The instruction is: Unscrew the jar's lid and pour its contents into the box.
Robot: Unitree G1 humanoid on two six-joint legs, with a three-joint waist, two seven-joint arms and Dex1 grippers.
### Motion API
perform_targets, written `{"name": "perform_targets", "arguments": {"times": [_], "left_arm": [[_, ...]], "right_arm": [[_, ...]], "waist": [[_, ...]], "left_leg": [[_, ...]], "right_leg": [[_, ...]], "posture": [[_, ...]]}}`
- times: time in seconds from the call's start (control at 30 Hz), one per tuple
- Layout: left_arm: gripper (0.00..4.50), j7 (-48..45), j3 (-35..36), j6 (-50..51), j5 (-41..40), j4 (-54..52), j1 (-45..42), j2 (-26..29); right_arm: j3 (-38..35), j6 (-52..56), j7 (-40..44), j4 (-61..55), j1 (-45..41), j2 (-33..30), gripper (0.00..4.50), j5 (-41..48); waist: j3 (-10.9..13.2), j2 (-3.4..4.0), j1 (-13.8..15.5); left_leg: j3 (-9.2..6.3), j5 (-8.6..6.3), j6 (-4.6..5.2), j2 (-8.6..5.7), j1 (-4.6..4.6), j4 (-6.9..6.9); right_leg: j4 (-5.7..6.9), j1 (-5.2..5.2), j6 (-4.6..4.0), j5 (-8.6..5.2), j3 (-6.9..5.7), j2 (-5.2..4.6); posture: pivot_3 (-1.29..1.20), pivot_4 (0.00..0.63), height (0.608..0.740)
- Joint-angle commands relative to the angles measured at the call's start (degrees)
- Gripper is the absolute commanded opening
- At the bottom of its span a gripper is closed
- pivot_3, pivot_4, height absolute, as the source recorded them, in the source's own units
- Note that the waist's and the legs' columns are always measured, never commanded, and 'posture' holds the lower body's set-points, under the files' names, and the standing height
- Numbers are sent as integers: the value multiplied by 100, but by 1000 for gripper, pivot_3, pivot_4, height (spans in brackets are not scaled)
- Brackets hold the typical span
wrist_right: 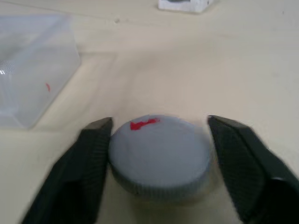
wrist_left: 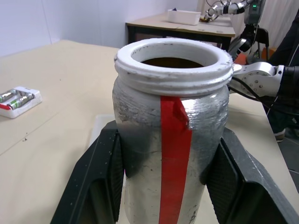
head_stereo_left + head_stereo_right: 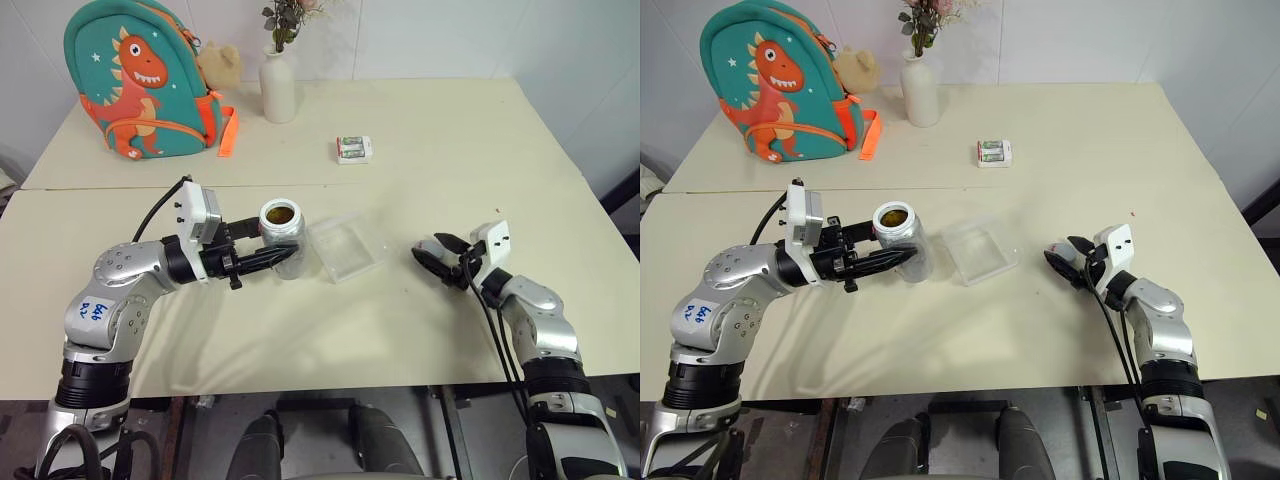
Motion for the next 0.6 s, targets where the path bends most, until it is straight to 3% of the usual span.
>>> {"name": "perform_targets", "arguments": {"times": [0.03, 0.4, 0.6], "left_arm": [[1983, 7, 58, -8, -42, -183, -43, 96], [1983, -102, -85, -32, 332, 194, -264, 416], [1983, 123, -352, -79, 834, 400, -474, 480]], "right_arm": [[-174, 17, 195, -417, -104, -213, 4471, 219], [42, 1706, 1601, -3015, -597, -1253, 4471, 1582], [242, 1969, 2419, -3356, -782, -1719, 4471, 1805]], "waist": [[0, 0, 4], [0, 0, 26], [1, -1, 31]], "left_leg": [[0, 0, 0, 0, 0, 0], [-2, 0, 0, 0, -1, 2], [-1, -1, 1, 0, -2, 2]], "right_leg": [[0, 0, 0, 0, 0, 0], [-1, 2, 0, 0, 0, 1], [-9, 5, 1, 0, -1, 0]], "posture": [[0, 150, 740], [0, 150, 740], [0, 150, 740]]}}
